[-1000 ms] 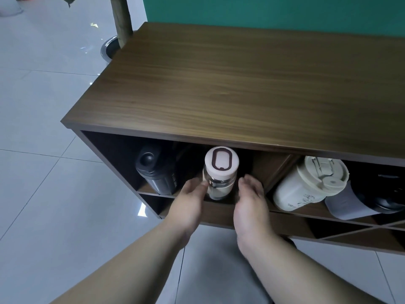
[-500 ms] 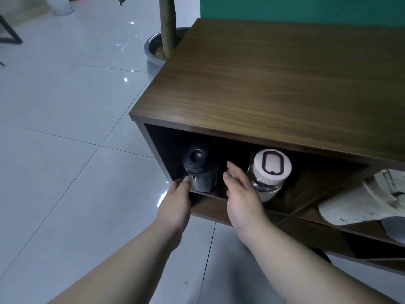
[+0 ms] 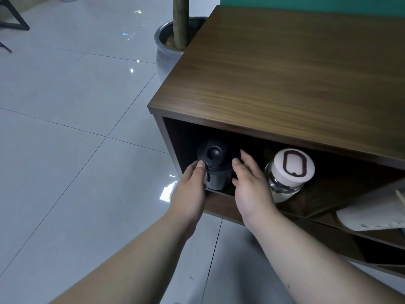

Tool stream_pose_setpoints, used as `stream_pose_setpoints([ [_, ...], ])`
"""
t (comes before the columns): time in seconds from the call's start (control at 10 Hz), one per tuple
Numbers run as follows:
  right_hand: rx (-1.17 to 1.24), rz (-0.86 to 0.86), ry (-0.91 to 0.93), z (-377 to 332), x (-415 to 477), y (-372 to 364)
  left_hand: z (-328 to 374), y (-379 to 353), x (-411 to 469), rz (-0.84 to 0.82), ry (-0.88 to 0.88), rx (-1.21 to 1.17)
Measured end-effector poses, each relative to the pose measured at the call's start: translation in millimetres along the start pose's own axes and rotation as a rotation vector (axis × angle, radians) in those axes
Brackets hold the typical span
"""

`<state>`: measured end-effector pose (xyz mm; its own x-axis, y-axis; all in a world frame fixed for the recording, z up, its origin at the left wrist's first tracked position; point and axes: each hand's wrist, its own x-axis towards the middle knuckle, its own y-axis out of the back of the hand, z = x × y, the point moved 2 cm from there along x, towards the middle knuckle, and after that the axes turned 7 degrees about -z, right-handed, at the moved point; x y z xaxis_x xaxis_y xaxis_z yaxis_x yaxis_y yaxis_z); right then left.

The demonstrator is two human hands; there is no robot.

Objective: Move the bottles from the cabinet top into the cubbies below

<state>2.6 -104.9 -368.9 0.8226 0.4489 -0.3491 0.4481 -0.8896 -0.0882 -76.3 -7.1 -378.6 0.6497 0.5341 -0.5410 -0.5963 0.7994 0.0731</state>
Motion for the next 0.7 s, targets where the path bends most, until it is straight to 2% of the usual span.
stream_pose_setpoints([
  [0.5,-0.027,-0.033,-0.009,9.2,3.9,3.8,-2.0,-1.5,-2.1,0.032,-0.021,-0.005],
  [0.7,0.015,-0.029,-0.066,5.4,-3.4,7.5,-2.4,0.6,-9.9,0.021,0.038,-0.003],
])
